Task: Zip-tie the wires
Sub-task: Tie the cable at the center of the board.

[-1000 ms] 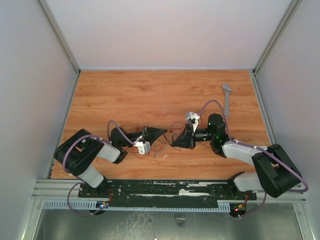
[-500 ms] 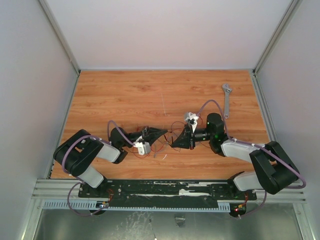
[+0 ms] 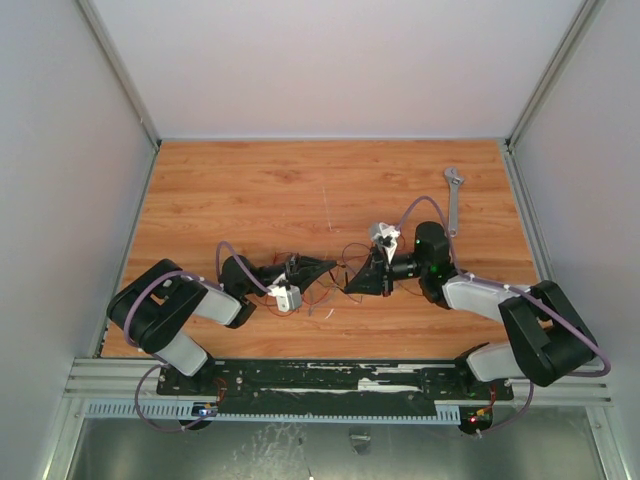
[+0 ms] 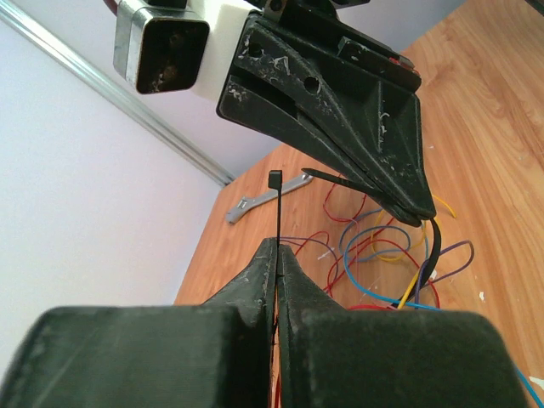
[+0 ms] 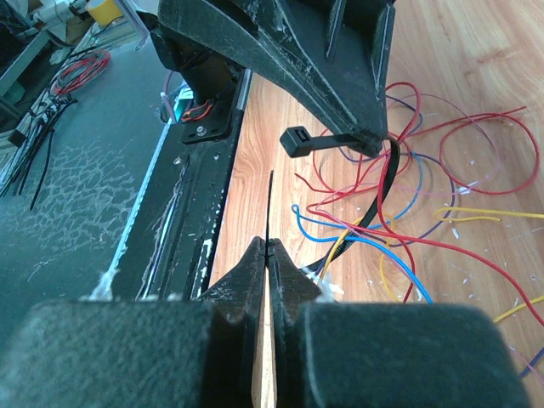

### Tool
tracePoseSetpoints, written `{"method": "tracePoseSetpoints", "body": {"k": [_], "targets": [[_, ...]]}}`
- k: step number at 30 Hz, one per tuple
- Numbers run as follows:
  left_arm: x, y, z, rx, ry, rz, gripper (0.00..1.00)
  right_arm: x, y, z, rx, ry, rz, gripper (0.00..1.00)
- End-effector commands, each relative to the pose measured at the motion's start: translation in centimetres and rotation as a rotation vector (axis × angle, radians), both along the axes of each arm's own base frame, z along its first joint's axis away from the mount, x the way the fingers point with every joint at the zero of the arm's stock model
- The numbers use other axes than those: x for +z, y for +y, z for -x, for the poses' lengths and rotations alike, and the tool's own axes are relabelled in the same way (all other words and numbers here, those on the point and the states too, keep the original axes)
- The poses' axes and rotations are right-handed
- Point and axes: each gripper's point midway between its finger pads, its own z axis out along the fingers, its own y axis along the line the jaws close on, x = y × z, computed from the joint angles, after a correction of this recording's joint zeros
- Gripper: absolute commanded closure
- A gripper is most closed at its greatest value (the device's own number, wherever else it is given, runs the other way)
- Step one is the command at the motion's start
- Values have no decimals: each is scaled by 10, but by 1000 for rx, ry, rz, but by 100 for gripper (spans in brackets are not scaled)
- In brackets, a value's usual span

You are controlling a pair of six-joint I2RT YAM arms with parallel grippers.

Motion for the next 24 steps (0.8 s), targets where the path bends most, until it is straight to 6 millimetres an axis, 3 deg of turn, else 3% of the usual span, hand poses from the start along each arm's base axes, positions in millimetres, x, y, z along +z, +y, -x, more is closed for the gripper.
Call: {"method": "tracePoseSetpoints", "body": {"k": [1, 24], "targets": [[68, 9, 17, -6, -288, 191, 100, 8, 0, -1, 41, -22, -20, 100], [72, 7, 19, -10, -297, 200, 100, 12, 1, 2, 72, -12, -46, 100]]}}
